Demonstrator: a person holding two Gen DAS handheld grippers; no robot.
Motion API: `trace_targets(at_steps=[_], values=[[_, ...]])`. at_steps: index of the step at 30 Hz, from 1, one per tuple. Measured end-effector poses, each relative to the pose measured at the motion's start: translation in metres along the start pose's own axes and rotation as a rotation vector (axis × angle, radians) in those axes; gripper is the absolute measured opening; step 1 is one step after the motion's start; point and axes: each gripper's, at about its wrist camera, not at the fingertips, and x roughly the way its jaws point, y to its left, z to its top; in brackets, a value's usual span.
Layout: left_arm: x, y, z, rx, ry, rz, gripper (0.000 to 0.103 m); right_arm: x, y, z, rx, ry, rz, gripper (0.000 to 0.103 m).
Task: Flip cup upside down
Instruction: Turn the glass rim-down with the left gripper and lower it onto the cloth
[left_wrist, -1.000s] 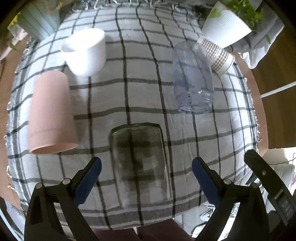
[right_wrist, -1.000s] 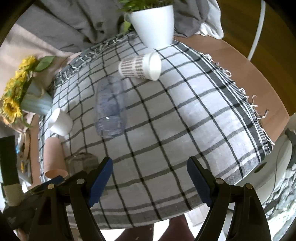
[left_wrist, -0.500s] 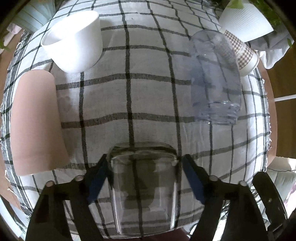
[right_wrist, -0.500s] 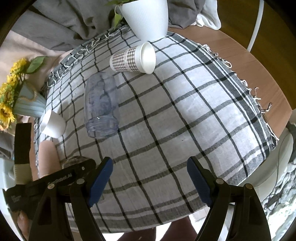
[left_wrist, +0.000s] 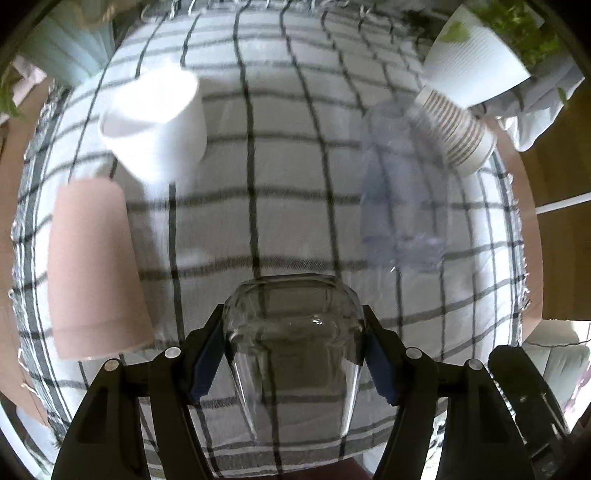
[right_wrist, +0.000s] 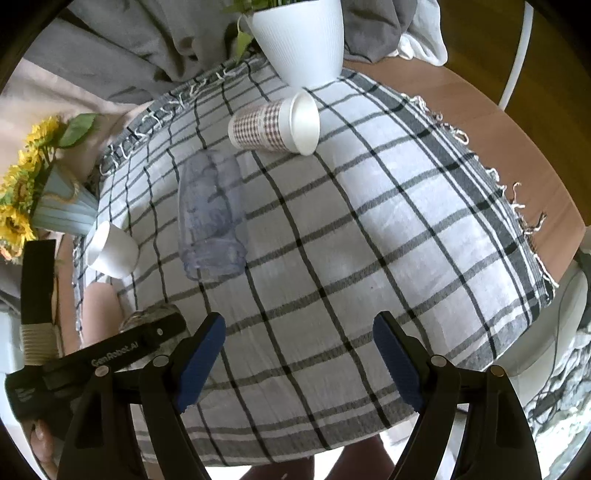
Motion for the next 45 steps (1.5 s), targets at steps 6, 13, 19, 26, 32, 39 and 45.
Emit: trace_targets(at_steps=[6, 13, 19, 26, 32, 39, 45], values=[[-0.019, -0.006, 0.009, 0.037, -0.083, -0.006, 0.067, -0.01, -0.001, 0.006, 0.006, -0.04, -0.001, 0.082], [-0.024, -0.025, -0.009, 0.073, -0.131, 0.007, 0.066, -0.011, -0.007, 0.004, -0.017, -0.042, -0.017, 0.082], [-0.029, -0.034, -0.031, 0.091, -0.141, 0.019, 0.066, -0.007, -0.015, -0.003, -0.033, -0.017, -0.032, 0.082], [-0.029, -0.038, -0.048, 0.099, -0.147, 0.032, 0.066, -0.004, -0.017, -0.01, -0.087, -0.001, -0.052, 0.082], [-0.025, -0.04, -0.052, 0.092, -0.146, 0.022, 0.066, -0.005, -0.015, -0.011, -0.125, -0.001, -0.066, 0.082], [-0.019, -0.041, -0.056, 0.068, -0.13, -0.007, 0.077, -0.005, -0.016, -0.012, -0.146, 0.005, -0.083, 0.082], [-0.022, -0.042, -0.058, 0.07, -0.153, -0.003, 0.083, -0.009, -0.018, -0.015, -0.154, -0.004, -0.093, 0.083]])
